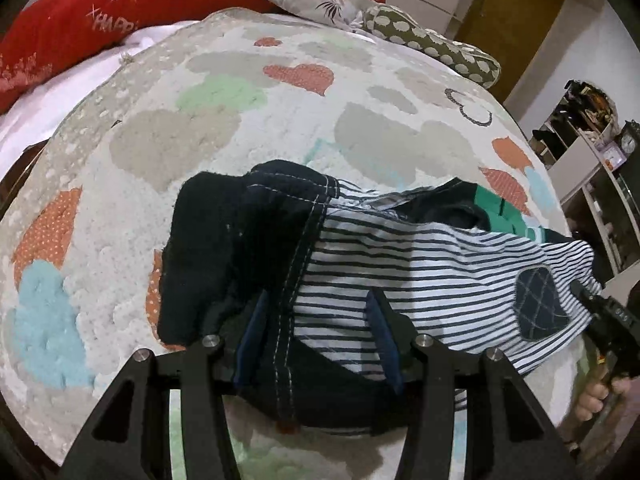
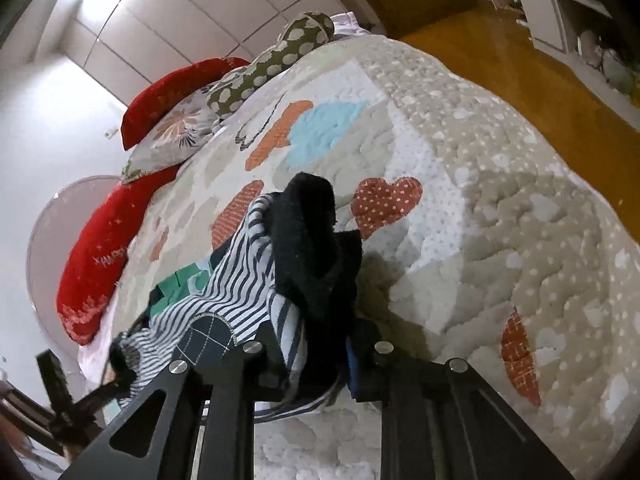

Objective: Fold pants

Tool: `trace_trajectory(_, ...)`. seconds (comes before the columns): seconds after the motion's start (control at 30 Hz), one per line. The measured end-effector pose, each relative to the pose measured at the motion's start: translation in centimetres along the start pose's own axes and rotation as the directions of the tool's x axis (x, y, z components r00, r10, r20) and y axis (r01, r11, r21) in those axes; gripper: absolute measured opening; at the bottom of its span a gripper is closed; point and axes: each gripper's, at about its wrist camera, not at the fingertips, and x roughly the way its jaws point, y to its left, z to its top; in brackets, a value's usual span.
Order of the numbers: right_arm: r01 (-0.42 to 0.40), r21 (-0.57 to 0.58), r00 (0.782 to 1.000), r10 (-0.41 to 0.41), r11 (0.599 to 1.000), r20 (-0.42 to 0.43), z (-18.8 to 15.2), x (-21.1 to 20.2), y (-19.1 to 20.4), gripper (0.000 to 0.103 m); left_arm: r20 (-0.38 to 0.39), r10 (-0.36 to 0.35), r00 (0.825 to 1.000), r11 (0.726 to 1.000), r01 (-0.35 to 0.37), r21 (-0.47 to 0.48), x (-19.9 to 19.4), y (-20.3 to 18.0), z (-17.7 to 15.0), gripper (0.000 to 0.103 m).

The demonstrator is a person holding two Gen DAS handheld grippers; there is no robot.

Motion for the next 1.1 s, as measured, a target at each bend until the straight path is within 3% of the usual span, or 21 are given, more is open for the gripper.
trace_trajectory(0.07,-0.014,0.003,1.000,0.014,1.000,-0.002,0.0,-0.1,-0.2,0.024,-0.018,-0.019,1.000,1.000,0.019,0.008,-1.4,-0.4,0.3,0.050)
trace_trajectory(0.13,-0.021,0.001,1.000,0.021,1.000,-0.001,0.0,-0.1,-0.3,0.025,0.009,-0.056,0.998,0.998,0.056,0.039,-3.5,-1.5,0.4,0.051)
trace_trajectory(0.17,-0.025,0.003,1.000,0.025,1.000,0.001,-0.1,0.0,-0.4,0.025,0.035,-0.065,0.997,0.995,0.062,0.077,-4.7,-2.5,0.4,0.057)
trace_trajectory(0.23,-0.030,0.003,1.000,0.030,1.000,0.008,-0.3,-0.1,-0.5,0.026,0.092,-0.045,0.995,0.988,0.031,0.149,-6.4,-4.6,0.4,0.067)
trace_trajectory(0.3,-0.034,-0.001,0.999,0.034,0.999,0.016,-0.4,-0.1,-0.6,0.027,0.148,-0.012,0.989,0.973,-0.023,0.232,-7.4,-7.0,0.4,0.070)
trace_trajectory(0.37,-0.034,-0.008,0.999,0.034,0.999,0.021,-0.5,-0.1,-0.5,0.029,0.188,0.035,0.981,0.939,-0.097,0.329,-7.3,-9.8,0.3,0.071)
trace_trajectory(0.5,-0.044,-0.027,0.998,0.045,0.999,0.033,-0.8,-0.2,-0.5,0.030,0.261,0.187,0.947,0.832,-0.294,0.470,-5.5,-14.8,-0.5,0.071)
trace_trajectory(0.57,-0.058,-0.029,0.998,0.059,0.998,0.038,-0.9,-0.3,-0.7,0.030,0.298,0.224,0.928,0.787,-0.353,0.506,-4.9,-16.4,-1.0,0.071)
trace_trajectory(0.63,-0.067,-0.031,0.997,0.069,0.997,0.042,-1.0,-0.4,-0.9,0.030,0.310,0.235,0.921,0.763,-0.372,0.528,-4.5,-17.4,-1.4,0.071)
trace_trajectory(0.87,-0.076,-0.056,0.995,0.079,0.996,0.060,-1.4,-0.4,-0.9,0.032,0.267,0.222,0.938,0.738,-0.341,0.583,-3.0,-19.7,-2.0,0.071)
trace_trajectory(1.1,-0.085,-0.068,0.993,0.090,0.994,0.071,-1.7,-0.6,-0.9,0.034,0.186,0.188,0.964,0.763,-0.263,0.591,-1.5,-20.8,-0.9,0.071)
